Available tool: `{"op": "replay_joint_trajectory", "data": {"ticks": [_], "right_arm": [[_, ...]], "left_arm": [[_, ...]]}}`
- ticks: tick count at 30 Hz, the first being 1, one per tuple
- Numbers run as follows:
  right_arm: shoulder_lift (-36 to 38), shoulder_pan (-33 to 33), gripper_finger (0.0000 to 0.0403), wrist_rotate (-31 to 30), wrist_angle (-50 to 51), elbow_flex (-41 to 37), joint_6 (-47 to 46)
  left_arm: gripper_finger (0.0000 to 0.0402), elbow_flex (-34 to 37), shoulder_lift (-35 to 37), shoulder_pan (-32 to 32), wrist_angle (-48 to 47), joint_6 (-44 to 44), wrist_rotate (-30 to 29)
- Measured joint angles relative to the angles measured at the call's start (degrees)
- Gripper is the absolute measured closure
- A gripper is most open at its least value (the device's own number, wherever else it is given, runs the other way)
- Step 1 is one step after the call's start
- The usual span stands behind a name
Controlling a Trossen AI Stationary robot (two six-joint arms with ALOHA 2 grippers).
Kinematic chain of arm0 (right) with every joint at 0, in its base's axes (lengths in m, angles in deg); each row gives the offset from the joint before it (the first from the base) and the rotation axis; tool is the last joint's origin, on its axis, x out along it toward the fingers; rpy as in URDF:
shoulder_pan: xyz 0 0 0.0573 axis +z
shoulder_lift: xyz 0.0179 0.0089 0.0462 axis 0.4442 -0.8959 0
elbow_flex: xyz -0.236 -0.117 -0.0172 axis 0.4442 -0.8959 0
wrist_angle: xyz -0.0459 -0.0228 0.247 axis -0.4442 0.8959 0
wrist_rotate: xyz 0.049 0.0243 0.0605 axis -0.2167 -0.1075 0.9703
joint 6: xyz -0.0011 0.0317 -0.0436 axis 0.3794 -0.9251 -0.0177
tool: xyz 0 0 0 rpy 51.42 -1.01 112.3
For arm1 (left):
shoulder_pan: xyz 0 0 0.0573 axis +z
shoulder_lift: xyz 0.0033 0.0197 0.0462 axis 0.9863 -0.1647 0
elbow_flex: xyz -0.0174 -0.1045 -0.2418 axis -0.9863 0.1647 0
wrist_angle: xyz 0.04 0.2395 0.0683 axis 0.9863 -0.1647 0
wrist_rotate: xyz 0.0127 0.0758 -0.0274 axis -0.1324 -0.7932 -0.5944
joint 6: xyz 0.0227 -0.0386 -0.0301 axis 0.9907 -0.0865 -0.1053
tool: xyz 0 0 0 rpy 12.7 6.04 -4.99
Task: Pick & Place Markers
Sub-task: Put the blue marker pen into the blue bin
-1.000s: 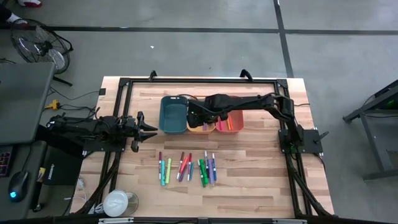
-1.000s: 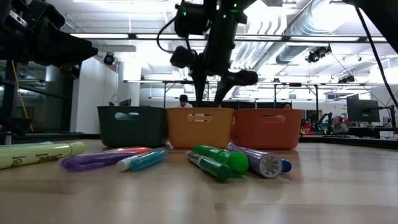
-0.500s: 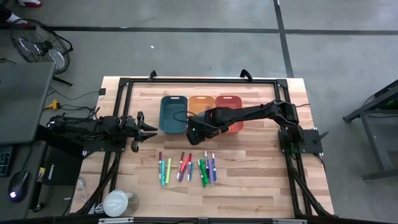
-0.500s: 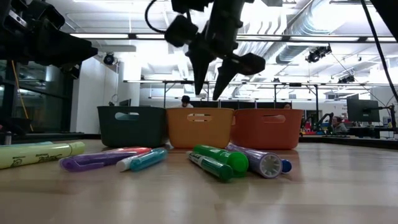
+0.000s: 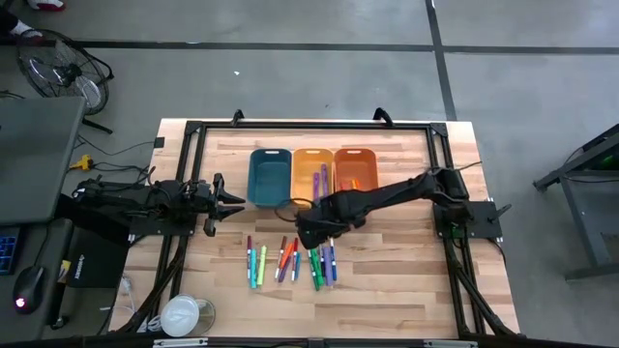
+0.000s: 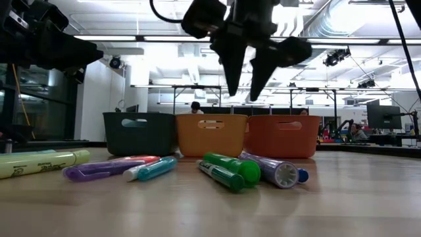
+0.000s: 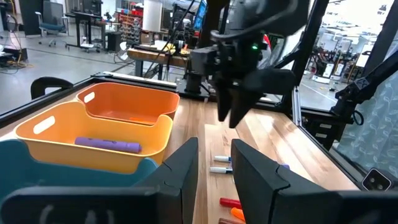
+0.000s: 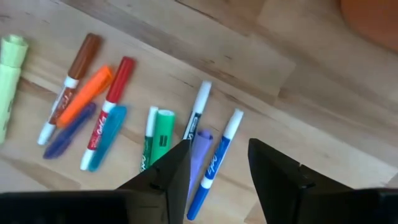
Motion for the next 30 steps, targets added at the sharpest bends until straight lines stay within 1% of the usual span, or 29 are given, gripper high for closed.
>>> {"op": "replay_joint_trajectory", "data": {"ticks": [5, 9, 13, 24, 30], "right_arm": [[-0.09, 1.32, 0.0252, -1.20, 1.66, -0.47, -3.31], [-0.20, 1.98, 0.0253, -0.21, 1.03, -3.26, -6.04], [-0.20, 2.18, 0.0250, 1.92, -2.83, -6.88, -7.81], [-0.22, 1.99, 0.0251, 4.56, -14.98, -15.46, -9.99], [-0.24, 1.94, 0.0251, 4.21, -16.04, -17.36, -11.54]], "left_arm": [[0.0308, 0.00, 0.00, -0.02, -0.04, 0.00, 0.02], [0.0308, 0.00, 0.00, 0.00, -0.04, 0.02, 0.02], [0.0308, 0.00, 0.00, -0.01, -0.04, 0.00, 0.02], [0.0308, 0.00, 0.00, -0.01, -0.07, 0.00, 0.03], [0.0308, 0.00, -0.02, -0.01, -0.07, 0.00, 0.04]]}}
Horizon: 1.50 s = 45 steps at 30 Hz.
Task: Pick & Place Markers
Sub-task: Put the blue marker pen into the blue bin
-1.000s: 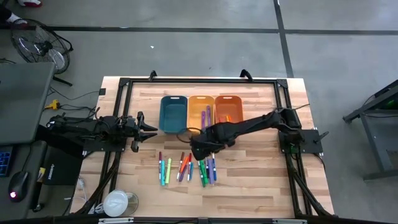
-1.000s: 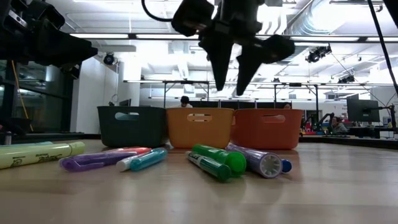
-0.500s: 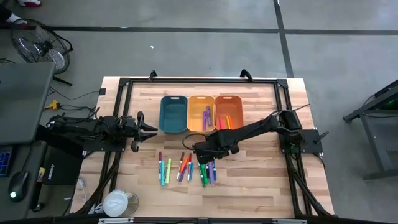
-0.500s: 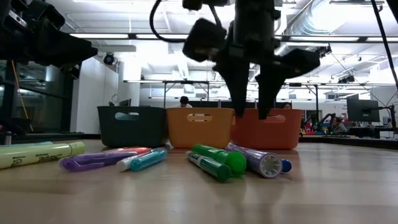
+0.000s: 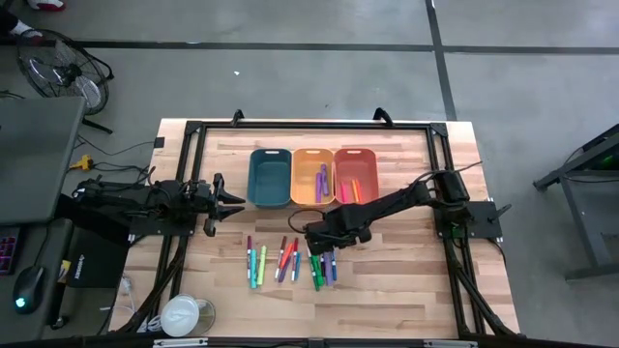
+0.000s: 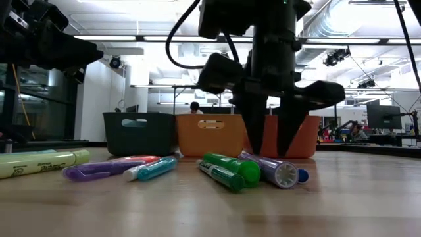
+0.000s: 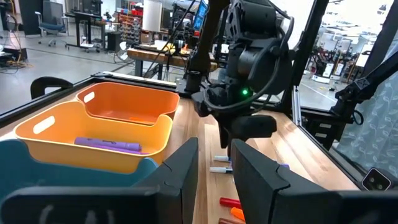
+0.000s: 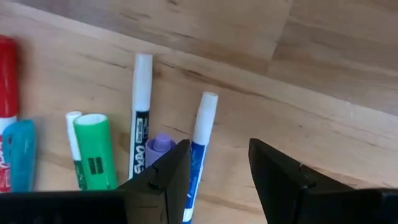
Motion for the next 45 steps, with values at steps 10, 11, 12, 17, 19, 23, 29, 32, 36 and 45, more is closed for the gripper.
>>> {"op": "replay_joint_trajectory", "data": {"ticks": [10, 11, 12, 17, 19, 23, 29, 32, 36, 45], "right_arm": [[-1.80, -0.09, 0.0254, -0.06, -2.16, -0.51, 0.03], [-2.01, -0.09, 0.0254, 0.08, -2.28, -0.48, 0.04], [-2.30, -0.09, 0.0253, 0.12, -2.34, -0.45, 0.04], [-3.03, -0.09, 0.0254, 0.27, -2.25, -0.25, 0.08], [-3.28, -0.09, 0.0254, 0.30, -2.25, -0.24, 0.10], [-4.40, -0.09, 0.0259, 0.57, -2.04, -0.24, 0.17], [-5.66, -0.07, 0.0281, 1.90, -1.67, -0.15, 0.22], [-5.66, -0.02, 0.0293, 1.56, -1.30, -0.17, 0.22], [-5.68, 0.04, 0.0308, 1.63, -0.71, -0.17, 0.95], [-5.68, 0.24, 0.0324, 1.65, -0.35, -0.24, 1.11]], "left_arm": [[0.0308, 0.00, 0.02, 0.01, 0.00, 0.00, 0.01], [0.0308, 0.00, 0.01, 0.01, 0.00, 0.00, 0.01], [0.0308, 0.00, 0.02, 0.01, 0.00, 0.00, 0.01], [0.0308, 0.00, 0.01, 0.01, 0.00, 0.00, 0.01], [0.0308, 0.00, 0.00, 0.01, 0.00, 0.01, 0.01], [0.0308, 0.00, 0.01, 0.00, 0.00, 0.00, 0.01], [0.0308, 0.00, 0.01, -0.01, 0.00, 0.00, 0.01], [0.0308, 0.00, 0.00, -0.01, 0.00, 0.00, 0.01], [0.0308, 0.00, 0.02, 0.00, 0.00, 0.00, 0.01], [0.0308, 0.00, 0.00, -0.01, 0.00, 0.00, 0.01]]}}
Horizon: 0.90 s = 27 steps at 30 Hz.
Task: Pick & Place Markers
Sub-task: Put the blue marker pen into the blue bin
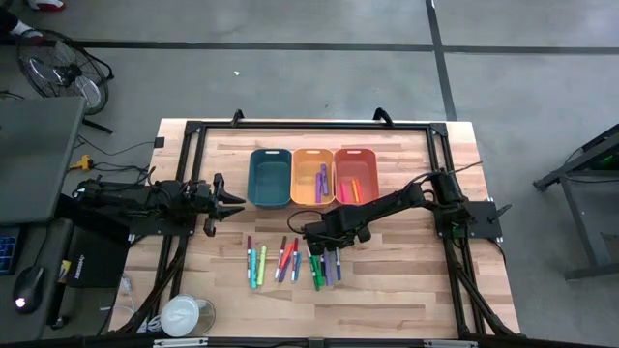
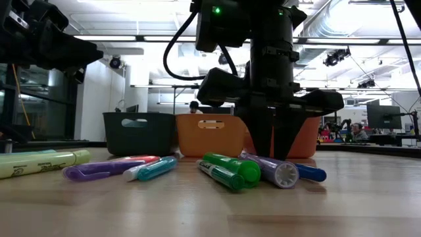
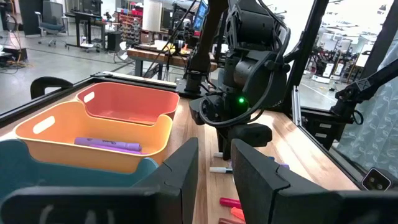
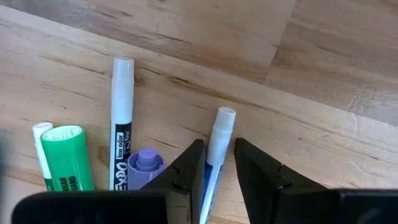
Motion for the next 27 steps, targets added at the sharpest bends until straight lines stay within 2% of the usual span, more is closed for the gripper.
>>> {"op": "replay_joint_trajectory", "data": {"ticks": [6, 13, 27], "right_arm": [[0.00, 0.03, 0.0335, 0.29, 0.17, 0.00, 0.01], [0.00, 0.03, 0.0387, 0.55, 0.49, -0.02, 1.43], [0.20, 0.03, 0.0387, 0.88, 0.82, 0.33, 5.27]], "left_arm": [[0.0308, 0.00, 0.01, 0.02, 0.00, 0.00, 0.00], [0.0308, 0.00, 0.02, 0.02, 0.00, 0.00, 0.00], [0.0308, 0.00, 0.00, 0.00, 0.00, 0.00, 0.00]]}}
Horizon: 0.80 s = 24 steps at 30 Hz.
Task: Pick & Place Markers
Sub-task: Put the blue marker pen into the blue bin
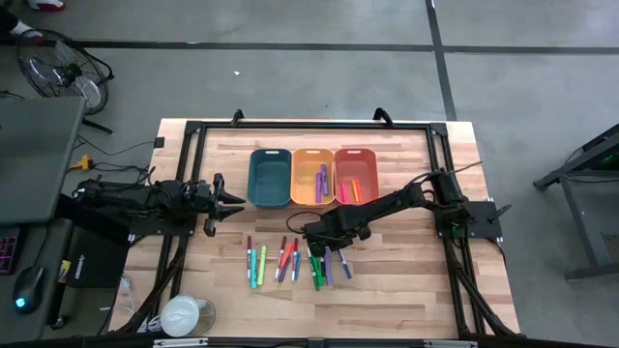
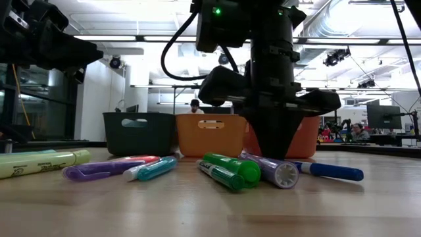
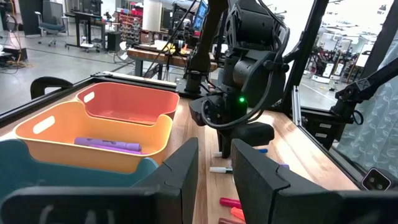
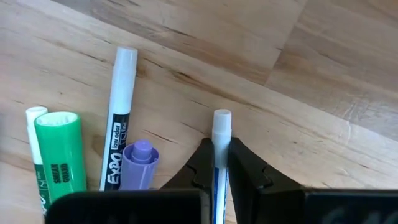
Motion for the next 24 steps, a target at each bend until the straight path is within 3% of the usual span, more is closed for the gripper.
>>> {"op": "replay_joint_trajectory", "data": {"ticks": [24], "right_arm": [[1.71, -3.85, 0.0388, -4.18, 7.28, 10.41, 9.29]], "left_arm": [[0.0308, 0.00, 0.00, 0.02, 0.00, 0.00, 0.00]]}}
